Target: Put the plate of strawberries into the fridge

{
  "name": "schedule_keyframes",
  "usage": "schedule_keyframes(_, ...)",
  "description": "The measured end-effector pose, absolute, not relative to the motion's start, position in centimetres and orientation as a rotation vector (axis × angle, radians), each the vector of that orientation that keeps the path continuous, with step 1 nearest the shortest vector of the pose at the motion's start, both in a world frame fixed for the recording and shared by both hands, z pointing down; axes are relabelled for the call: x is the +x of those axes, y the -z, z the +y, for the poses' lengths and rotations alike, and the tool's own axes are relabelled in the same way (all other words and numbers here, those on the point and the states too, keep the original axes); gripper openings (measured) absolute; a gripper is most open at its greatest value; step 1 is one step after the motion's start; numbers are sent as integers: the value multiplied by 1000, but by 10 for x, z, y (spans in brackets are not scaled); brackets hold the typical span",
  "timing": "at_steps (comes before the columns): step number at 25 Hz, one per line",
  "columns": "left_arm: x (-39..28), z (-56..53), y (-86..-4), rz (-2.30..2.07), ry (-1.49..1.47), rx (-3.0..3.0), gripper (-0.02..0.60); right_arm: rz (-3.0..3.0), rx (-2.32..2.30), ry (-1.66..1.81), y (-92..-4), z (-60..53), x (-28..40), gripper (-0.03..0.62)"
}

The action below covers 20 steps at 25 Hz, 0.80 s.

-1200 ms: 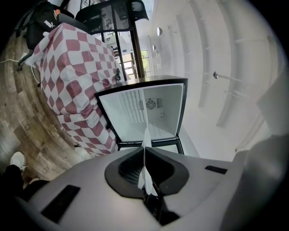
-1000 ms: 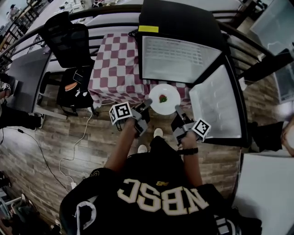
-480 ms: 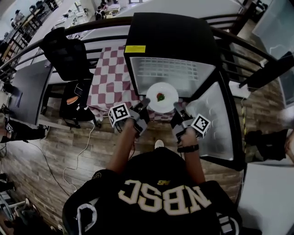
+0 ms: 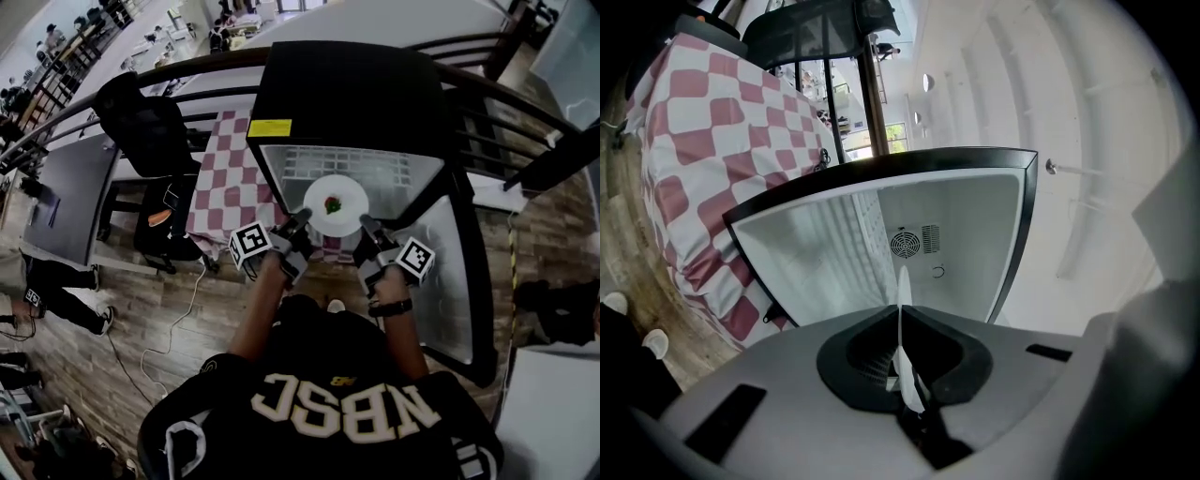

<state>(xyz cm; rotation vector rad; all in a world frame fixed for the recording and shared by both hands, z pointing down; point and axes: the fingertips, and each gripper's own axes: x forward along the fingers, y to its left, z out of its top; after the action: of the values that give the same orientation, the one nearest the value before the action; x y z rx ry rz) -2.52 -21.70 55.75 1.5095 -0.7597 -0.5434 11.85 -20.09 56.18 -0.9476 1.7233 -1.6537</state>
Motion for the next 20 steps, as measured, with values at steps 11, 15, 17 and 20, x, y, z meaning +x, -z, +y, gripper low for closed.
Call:
schedule_keyframes(11,-26,-265,-555,-726,518,1493,25,1631,-1011,1609,-560,-242,118,26)
schedule_keyframes(15,-24,-270,-568,-717,503,1485,25,1590,-1030,1617,-572,-247,120,26)
schedule_keyframes(17,-26,-273,-570,-717,506,1480,25,1585,-1036,1617,-573,-251,119,26)
schedule_keyframes(20,-30,-280,-566,-722,503,1501,25,1603,-1048,1599,-568,-258,116,26)
